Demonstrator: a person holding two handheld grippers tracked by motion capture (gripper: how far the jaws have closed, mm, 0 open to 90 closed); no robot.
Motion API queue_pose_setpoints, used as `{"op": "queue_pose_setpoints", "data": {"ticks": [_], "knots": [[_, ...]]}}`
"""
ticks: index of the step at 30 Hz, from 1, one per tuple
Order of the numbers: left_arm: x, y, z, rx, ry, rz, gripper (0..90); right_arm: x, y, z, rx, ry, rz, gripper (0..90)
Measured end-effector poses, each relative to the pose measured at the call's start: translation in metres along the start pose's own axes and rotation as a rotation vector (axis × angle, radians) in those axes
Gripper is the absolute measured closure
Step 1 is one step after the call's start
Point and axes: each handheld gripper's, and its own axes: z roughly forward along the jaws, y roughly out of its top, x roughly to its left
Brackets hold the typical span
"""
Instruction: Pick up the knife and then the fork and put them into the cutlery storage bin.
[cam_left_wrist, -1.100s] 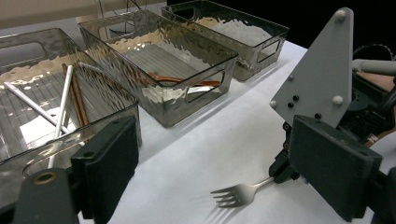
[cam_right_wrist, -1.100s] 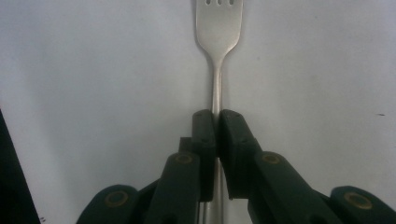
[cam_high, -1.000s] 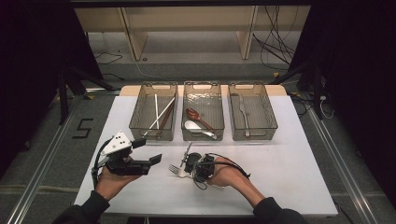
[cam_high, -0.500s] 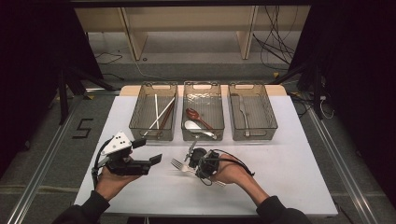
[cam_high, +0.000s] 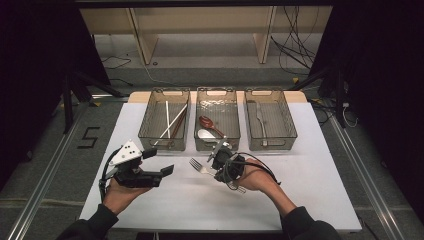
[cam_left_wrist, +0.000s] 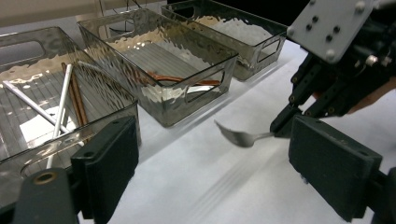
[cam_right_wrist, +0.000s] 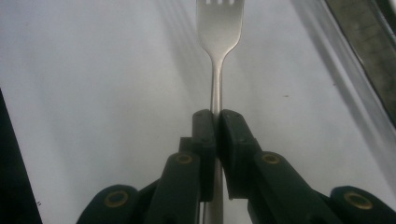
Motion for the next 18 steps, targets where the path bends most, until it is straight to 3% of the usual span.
{"op": "queue_pose_setpoints", "data": {"ticks": [12, 18], "knots": [[-0.001, 0.001, 0.001, -0.003, 0.004, 0.0, 15.8, -0.02, -0.011, -0.026, -0.1, -0.001, 0.067, 85.2], [-0.004, 0.0, 0.003, 0.007, -0.008, 0.015, 15.8, -0.034, -0.023, -0.046, -0.175, -0.032, 0.146, 85.1]]}}
